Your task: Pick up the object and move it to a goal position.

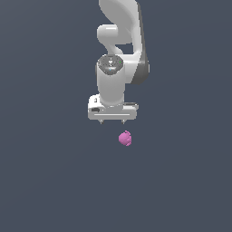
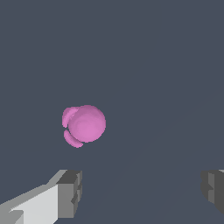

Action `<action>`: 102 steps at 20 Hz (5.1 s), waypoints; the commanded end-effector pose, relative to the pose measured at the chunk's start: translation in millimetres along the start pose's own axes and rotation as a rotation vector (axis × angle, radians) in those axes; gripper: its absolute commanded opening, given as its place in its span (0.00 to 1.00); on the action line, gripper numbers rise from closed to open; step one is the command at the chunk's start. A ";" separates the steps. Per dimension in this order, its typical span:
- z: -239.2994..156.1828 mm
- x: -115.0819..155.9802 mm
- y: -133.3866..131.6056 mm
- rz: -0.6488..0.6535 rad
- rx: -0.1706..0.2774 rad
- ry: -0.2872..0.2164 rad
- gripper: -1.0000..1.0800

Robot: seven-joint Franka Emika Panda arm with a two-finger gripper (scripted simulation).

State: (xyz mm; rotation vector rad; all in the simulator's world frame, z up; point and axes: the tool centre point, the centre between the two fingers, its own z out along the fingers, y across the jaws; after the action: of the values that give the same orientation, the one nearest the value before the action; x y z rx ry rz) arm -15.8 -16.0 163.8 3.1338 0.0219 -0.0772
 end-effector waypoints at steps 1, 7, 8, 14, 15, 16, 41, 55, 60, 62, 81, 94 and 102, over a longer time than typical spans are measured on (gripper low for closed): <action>0.0 0.0 0.0 0.000 0.000 0.000 0.96; 7.1 -5.7 -4.2 -0.038 -0.016 -0.027 0.96; 8.6 -7.1 -5.0 -0.046 -0.019 -0.034 0.96; 10.1 -8.9 -5.8 -0.056 -0.024 -0.042 0.96; 10.9 -8.3 -6.5 -0.056 -0.023 -0.040 0.96; 12.4 -7.4 -7.8 -0.058 -0.023 -0.038 0.96; 75.7 22.8 -62.4 -0.121 0.003 0.047 0.96; 123.1 25.8 -63.4 -0.121 0.003 0.049 0.96; 123.1 25.8 -63.4 -0.121 0.003 0.049 0.00; 123.1 25.8 -63.4 -0.121 0.003 0.049 0.00; 57.5 15.7 -56.5 -0.122 0.004 0.051 0.00; -54.5 1.2 -43.9 -0.122 0.004 0.050 0.00; -77.3 0.2 -41.3 -0.122 0.004 0.050 0.00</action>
State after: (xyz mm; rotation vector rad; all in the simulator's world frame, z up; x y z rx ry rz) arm -12.3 26.0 238.7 3.1346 0.2126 0.0024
